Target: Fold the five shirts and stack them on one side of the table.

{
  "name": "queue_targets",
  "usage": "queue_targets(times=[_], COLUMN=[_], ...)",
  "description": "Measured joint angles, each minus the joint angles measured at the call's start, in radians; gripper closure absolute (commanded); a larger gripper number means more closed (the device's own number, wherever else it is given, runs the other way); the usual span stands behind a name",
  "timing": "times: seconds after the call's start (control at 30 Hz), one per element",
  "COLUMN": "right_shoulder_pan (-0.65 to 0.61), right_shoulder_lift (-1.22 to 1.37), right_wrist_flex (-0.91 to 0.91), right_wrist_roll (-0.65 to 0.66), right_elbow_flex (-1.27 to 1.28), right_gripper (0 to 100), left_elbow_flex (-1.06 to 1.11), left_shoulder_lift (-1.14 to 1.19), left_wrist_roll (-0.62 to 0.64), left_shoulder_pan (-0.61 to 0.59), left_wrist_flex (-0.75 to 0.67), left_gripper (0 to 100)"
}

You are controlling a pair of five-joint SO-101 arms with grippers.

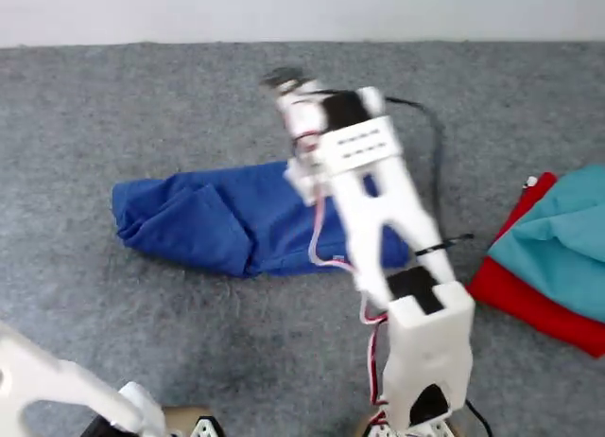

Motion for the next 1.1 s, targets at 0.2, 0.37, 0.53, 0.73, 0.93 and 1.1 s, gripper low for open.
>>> queue_targets(times=[0.2, 0.37, 0.53, 0.73, 0.93, 1.1], right_shoulder_pan=[0.132, 0.193, 0.216, 0.232, 0.230, 0.235], right_shoulder_lift=[-0.003, -0.015, -0.018, -0.011, 0.143, 0.175], right_wrist_flex=[0.000, -0.081, -0.287, -0.420, -0.474, -0.477], right_wrist_roll=[-0.121, -0.164, -0.178, -0.178, -0.181, -0.187], right_elbow_flex=[0.058, 0.219, 0.388, 0.416, 0.416, 0.413], right_gripper=[74.8, 74.8, 74.7, 74.7, 76.6, 95.1], left_elbow_flex=[0.003, 0.008, 0.008, 0.008, 0.037, 0.078], left_shoulder_lift=[-0.003, -0.003, -0.003, -0.003, -0.003, -0.003], left_wrist_roll=[-0.014, -0.014, -0.014, -0.014, -0.014, -0.014], left_shoulder_pan=[-0.002, -0.002, -0.002, -0.002, -0.002, -0.002], left_wrist_flex=[0.000, 0.000, 0.000, 0.000, 0.000, 0.000], left_gripper=[98, 98, 98, 98, 98, 98])
